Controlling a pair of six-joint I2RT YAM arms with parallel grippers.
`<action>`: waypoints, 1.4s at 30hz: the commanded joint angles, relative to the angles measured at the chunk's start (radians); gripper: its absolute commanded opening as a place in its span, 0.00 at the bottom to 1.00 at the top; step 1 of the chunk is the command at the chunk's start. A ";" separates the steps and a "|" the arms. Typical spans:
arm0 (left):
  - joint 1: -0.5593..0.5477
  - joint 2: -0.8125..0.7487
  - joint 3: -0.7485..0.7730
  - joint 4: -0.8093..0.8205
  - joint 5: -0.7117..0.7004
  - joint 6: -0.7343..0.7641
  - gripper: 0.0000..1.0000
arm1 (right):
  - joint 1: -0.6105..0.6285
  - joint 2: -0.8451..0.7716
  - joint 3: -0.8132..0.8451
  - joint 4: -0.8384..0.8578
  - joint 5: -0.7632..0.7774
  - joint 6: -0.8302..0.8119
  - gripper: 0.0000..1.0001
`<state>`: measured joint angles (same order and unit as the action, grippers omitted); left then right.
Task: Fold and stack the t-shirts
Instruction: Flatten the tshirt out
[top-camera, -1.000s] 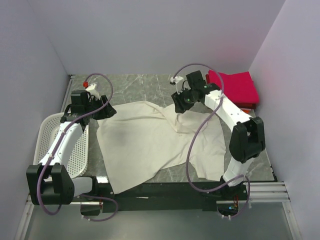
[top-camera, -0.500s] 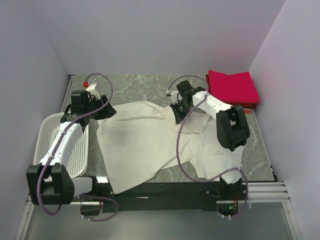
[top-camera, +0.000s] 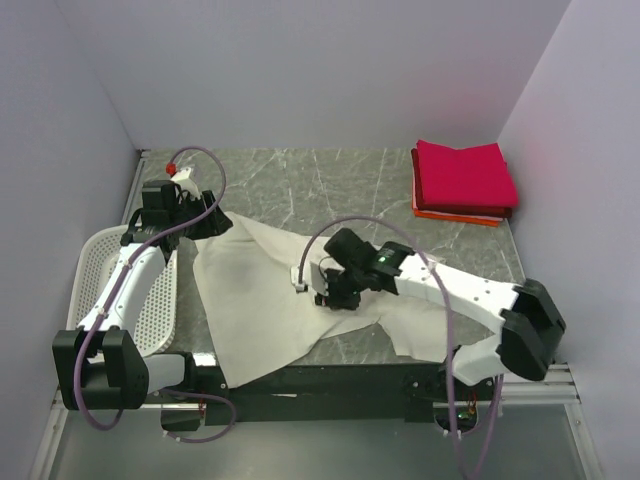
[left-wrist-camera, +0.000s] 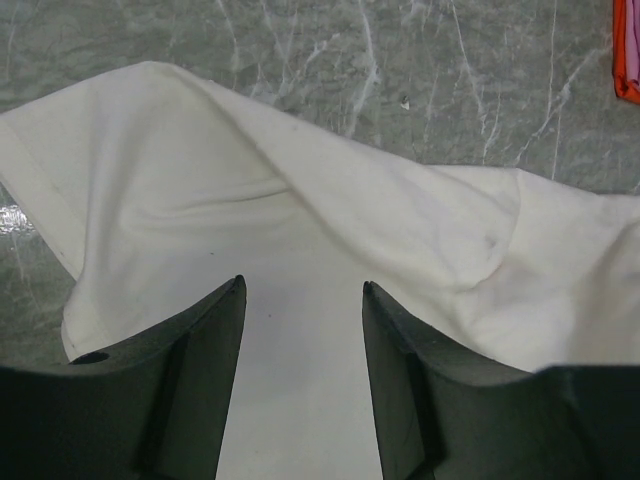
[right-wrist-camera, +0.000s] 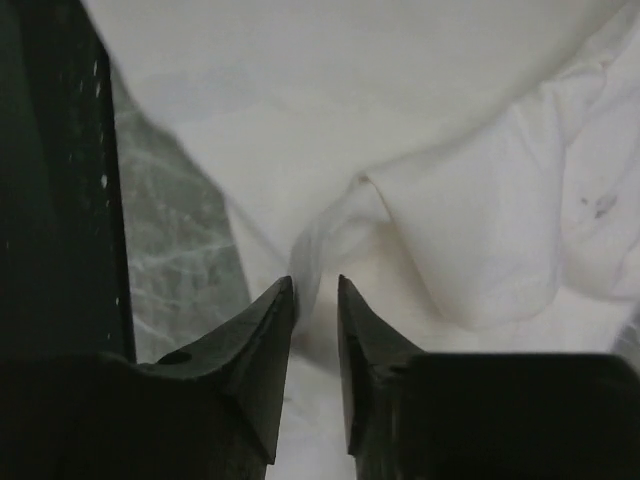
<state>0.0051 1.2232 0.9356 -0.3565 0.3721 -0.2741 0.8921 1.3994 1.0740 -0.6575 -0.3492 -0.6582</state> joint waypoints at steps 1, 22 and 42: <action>-0.001 -0.025 -0.004 0.028 -0.002 0.019 0.56 | -0.025 0.092 -0.075 -0.085 0.041 -0.098 0.41; -0.024 -0.025 -0.006 0.033 0.030 0.021 0.56 | -0.297 0.446 0.265 -0.130 -0.232 0.203 0.53; -0.024 -0.042 -0.008 0.036 0.022 0.021 0.56 | -0.234 0.520 0.256 -0.149 -0.218 0.227 0.23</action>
<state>-0.0166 1.2179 0.9352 -0.3561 0.3874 -0.2741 0.6495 1.9274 1.3163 -0.7830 -0.5503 -0.4370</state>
